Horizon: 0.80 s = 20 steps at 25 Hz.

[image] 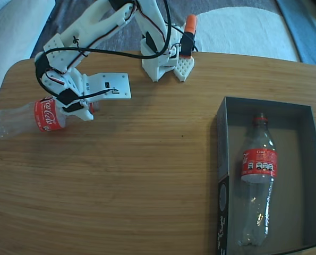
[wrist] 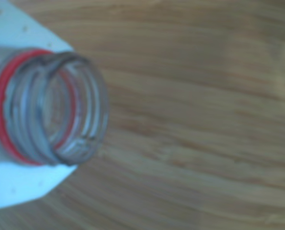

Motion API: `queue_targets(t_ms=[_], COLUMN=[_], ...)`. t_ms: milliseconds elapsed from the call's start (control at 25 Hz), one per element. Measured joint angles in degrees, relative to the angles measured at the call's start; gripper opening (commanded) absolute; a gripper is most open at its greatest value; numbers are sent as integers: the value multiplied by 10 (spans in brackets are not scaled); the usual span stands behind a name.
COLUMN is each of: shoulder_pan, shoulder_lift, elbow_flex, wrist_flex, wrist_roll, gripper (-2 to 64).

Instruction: Grasp the bottles and put them in the box.

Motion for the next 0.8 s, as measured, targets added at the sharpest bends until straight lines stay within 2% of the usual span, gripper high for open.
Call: queue_targets(t_ms=[320,440,600,800], shoulder_pan=[-28,-43,-74,-122], shoulder_lift=[0,0,0,0], elbow_flex=[-32,-69,-136,-248], wrist_flex=[4,36,104,183], wrist_roll=[0,0,1,62], gripper=[9,8,8,8])
